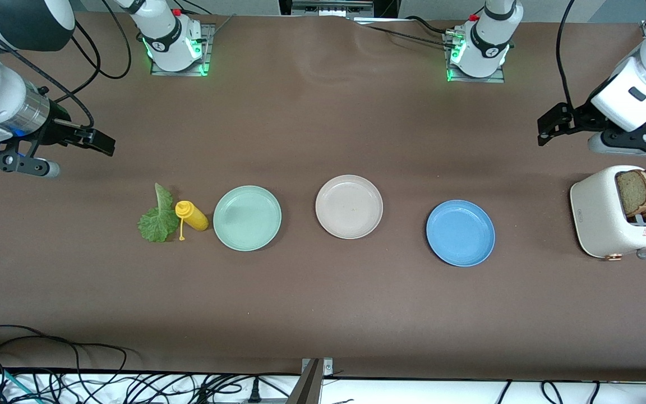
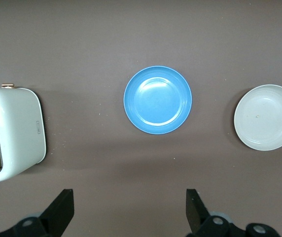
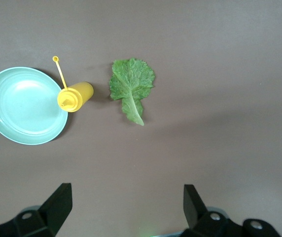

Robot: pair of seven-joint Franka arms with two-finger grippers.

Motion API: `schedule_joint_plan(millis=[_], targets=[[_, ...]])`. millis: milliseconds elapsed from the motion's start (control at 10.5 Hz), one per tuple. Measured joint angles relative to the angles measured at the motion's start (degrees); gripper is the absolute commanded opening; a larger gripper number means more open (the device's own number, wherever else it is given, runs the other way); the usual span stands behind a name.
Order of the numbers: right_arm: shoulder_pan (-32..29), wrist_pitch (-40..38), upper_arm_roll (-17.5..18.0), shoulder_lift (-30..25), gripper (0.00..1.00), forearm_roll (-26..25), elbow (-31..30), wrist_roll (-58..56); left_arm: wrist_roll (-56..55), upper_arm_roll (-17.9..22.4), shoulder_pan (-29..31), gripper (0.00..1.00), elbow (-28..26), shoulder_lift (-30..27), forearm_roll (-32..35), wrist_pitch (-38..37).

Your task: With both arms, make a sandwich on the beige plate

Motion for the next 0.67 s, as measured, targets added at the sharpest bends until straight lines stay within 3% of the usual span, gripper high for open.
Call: schedule_joint_plan(millis=[668], targets=[[-0.01, 0.39, 0.00, 0.53, 1.00, 0.00, -1.21, -1.36, 0.26, -0.23, -0.23, 1.00, 0.00, 1.45, 0.00, 0.00]])
